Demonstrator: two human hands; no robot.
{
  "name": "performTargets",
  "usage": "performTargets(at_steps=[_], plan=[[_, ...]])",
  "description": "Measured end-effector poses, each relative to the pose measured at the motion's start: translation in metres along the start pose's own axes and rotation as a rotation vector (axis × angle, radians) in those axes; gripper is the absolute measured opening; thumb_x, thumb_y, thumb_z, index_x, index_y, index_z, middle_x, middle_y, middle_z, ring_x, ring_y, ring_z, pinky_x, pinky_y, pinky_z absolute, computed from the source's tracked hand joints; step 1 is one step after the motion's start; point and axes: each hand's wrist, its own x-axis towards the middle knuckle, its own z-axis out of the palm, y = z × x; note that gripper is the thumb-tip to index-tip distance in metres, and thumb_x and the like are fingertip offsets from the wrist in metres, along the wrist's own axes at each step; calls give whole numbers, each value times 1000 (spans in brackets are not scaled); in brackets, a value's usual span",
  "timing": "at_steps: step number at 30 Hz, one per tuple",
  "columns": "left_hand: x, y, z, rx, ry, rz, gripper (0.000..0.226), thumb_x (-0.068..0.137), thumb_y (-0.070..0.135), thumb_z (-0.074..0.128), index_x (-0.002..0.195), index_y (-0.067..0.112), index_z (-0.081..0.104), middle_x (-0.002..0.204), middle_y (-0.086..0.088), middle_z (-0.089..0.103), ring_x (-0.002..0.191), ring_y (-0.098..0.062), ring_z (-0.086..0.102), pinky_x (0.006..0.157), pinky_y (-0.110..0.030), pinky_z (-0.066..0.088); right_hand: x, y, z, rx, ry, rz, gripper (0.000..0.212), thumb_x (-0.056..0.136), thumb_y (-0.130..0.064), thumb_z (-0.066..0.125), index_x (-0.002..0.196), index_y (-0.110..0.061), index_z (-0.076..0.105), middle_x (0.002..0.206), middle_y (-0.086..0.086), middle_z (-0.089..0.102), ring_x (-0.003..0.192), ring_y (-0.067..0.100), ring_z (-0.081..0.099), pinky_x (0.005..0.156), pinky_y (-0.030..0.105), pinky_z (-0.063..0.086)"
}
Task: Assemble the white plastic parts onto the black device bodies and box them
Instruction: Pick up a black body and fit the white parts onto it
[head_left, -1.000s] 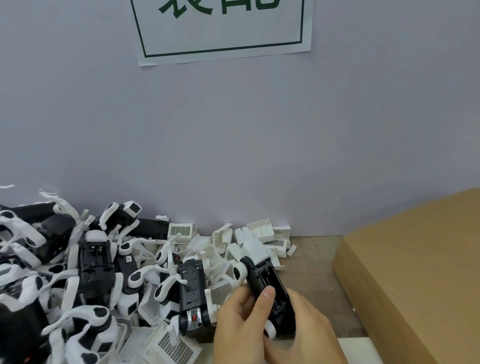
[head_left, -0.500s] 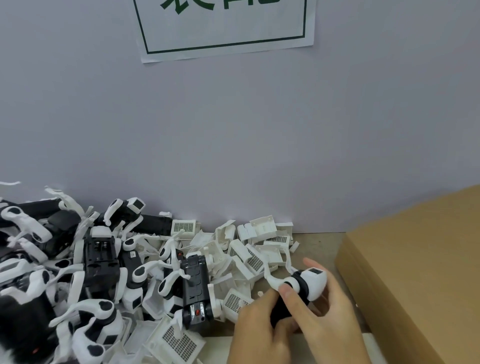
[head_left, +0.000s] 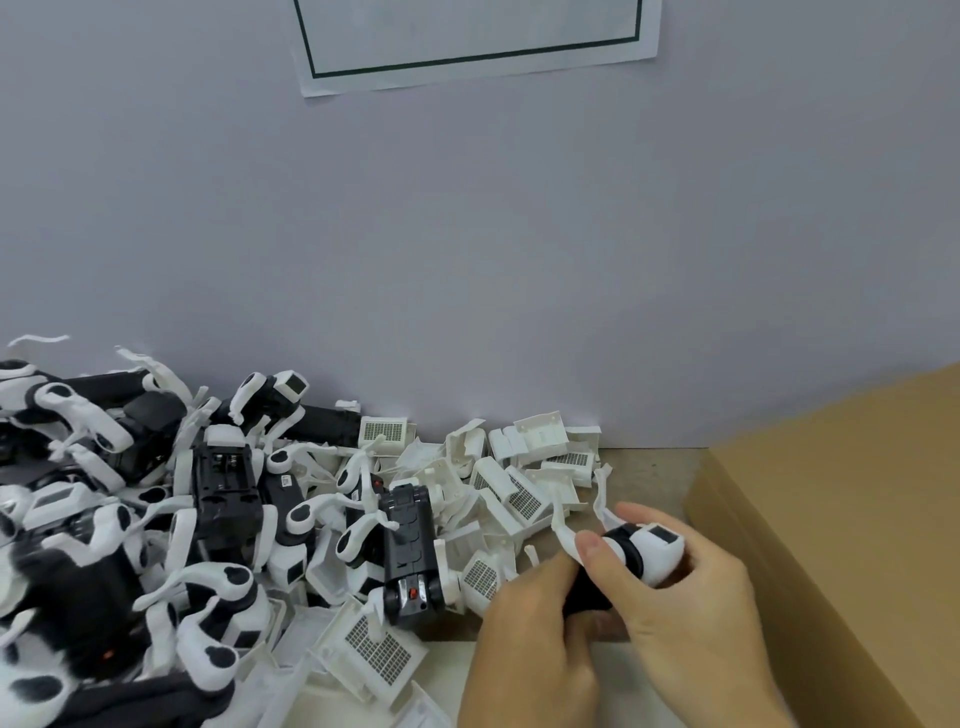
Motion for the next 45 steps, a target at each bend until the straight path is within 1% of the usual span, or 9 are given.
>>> performTargets(at_steps=[5,9,12,16,21,28,33,40,45], plan=[[0,1,-1,-69,121,-64,39,84,15,50,118,31,59,105,16,72,103,-8,67,89,-35,54,-1,-3,3,135,-210,-33,65,58,-43,75,120,-28,63,102,-16,76,94,2,72,70,16,58],[5,10,-7,-698,319,-332,17,96,13,61,108,22,70,100,1,77,92,-14,72,76,-30,58,0,4,2,109,-167,-4,31,86,-42,58,116,-37,65,109,-19,74,107,-2,66,98,33,50],[9,12,-13,-1064,301,-514,42,69,51,73,91,15,79,92,-12,76,78,-22,72,63,-31,56,0,7,1,-65,-145,85,25,101,-20,54,99,-35,74,85,-8,75,84,3,69,92,45,52],[10,10,-7,-893,277,-544,61,51,56,84,87,9,71,79,-12,74,69,-24,70,59,-37,57,-5,-2,1,-105,-283,237,39,103,-22,48,82,-33,79,79,10,72,67,20,69,64,35,53],[7,8,-5,-819,343,-563,54,62,55,84,100,22,63,78,2,73,76,-16,72,60,-24,53,-10,-10,-1,124,-458,529,35,98,-36,53,86,-10,74,75,21,68,67,36,69,57,32,48],[9,11,-6,-1022,280,-538,41,60,51,74,94,28,78,91,0,75,86,-20,68,80,-38,52,-3,-7,-19,265,-277,474,61,101,-48,35,104,2,71,69,15,57,56,25,48,55,33,28],[11,9,-7,-1007,338,-554,45,77,32,63,115,8,67,101,-17,74,91,-36,69,91,-55,54,-4,-2,-15,277,-402,441,48,91,-46,49,102,-8,78,104,30,70,79,35,63,60,36,44],[9,7,-8,-988,315,-580,38,106,27,40,102,8,73,99,-19,76,73,-29,71,77,-48,58,-4,1,-11,326,-659,346,65,46,-49,91,108,-35,76,92,11,75,73,27,71,56,32,53],[9,7,-7,-999,293,-592,38,106,29,39,105,13,74,106,-13,77,84,-33,73,67,-40,61,-10,6,-2,221,-653,310,24,75,-34,76,97,-43,73,96,10,75,79,24,73,65,28,55]])
